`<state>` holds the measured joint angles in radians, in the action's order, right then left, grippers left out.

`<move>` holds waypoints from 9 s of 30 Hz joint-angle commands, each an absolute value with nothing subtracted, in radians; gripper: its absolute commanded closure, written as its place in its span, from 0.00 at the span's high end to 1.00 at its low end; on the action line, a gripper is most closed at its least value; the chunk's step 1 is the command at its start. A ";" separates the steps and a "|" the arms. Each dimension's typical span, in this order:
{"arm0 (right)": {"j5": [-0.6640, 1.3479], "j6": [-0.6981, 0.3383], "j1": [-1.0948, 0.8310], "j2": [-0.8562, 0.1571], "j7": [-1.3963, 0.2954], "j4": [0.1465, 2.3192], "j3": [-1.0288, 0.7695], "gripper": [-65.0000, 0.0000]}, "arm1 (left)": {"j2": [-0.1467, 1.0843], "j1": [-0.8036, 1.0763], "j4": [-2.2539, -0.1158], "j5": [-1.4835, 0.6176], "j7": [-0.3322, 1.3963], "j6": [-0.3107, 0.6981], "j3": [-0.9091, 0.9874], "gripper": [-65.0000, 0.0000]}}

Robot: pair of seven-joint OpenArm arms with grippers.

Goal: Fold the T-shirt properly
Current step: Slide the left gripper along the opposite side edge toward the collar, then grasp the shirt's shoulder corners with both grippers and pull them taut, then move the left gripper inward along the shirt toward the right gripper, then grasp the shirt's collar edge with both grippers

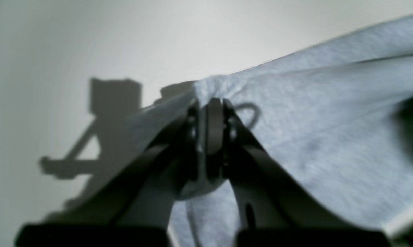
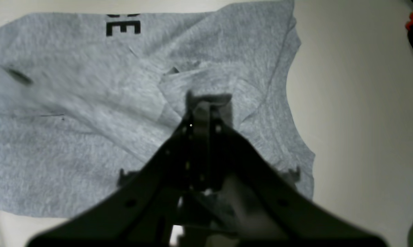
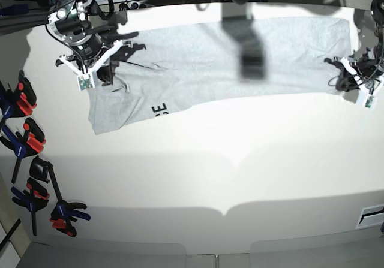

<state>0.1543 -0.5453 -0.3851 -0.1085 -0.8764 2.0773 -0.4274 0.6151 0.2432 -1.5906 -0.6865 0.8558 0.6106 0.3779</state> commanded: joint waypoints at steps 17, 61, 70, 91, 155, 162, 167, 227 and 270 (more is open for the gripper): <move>0.160 -0.542 -0.383 -0.116 -0.873 2.101 -0.432 0.00 | 0.643 0.313 -1.605 -0.730 0.838 0.697 0.387 0.13; 0.176 -0.541 -0.383 -0.116 -0.872 2.101 -0.432 0.00 | 0.619 0.341 -1.651 -0.876 0.984 0.698 0.385 0.00; 0.176 -0.541 -0.382 -0.116 -0.871 2.101 -0.432 0.00 | 0.688 0.487 -1.815 -0.857 0.987 0.698 0.385 0.00; 0.134 -0.524 -0.383 -0.116 -0.872 2.101 -0.432 0.00 | 0.732 0.604 -1.777 -0.691 0.967 0.698 0.385 0.00; 0.220 -0.390 -0.230 -0.108 -0.710 1.634 -0.317 0.39 | 0.588 0.350 -1.605 -0.368 0.720 0.365 0.379 0.41; 0.221 -0.416 -0.230 -0.108 -0.720 1.634 -0.316 0.39 | 0.619 0.326 -1.590 -0.368 0.782 0.336 0.381 0.42; 0.221 -0.416 -0.230 -0.109 -0.723 1.634 -0.317 0.39 | 0.686 0.327 -1.587 -0.419 0.786 0.279 0.406 0.50; 0.303 -0.475 -0.230 -0.108 -0.810 1.902 -0.317 0.39 | 0.516 0.278 -1.661 -0.827 1.024 0.481 0.588 0.00; 0.292 -0.475 -0.216 -0.108 -0.789 1.943 -0.317 0.39 | 0.250 0.318 -1.924 -0.684 0.789 0.426 0.136 0.61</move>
<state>0.2844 -0.4675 -0.2276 -0.1024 -0.8158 1.9202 -0.3153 0.2436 0.3222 -1.9068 -0.6609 0.8101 0.4191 0.1326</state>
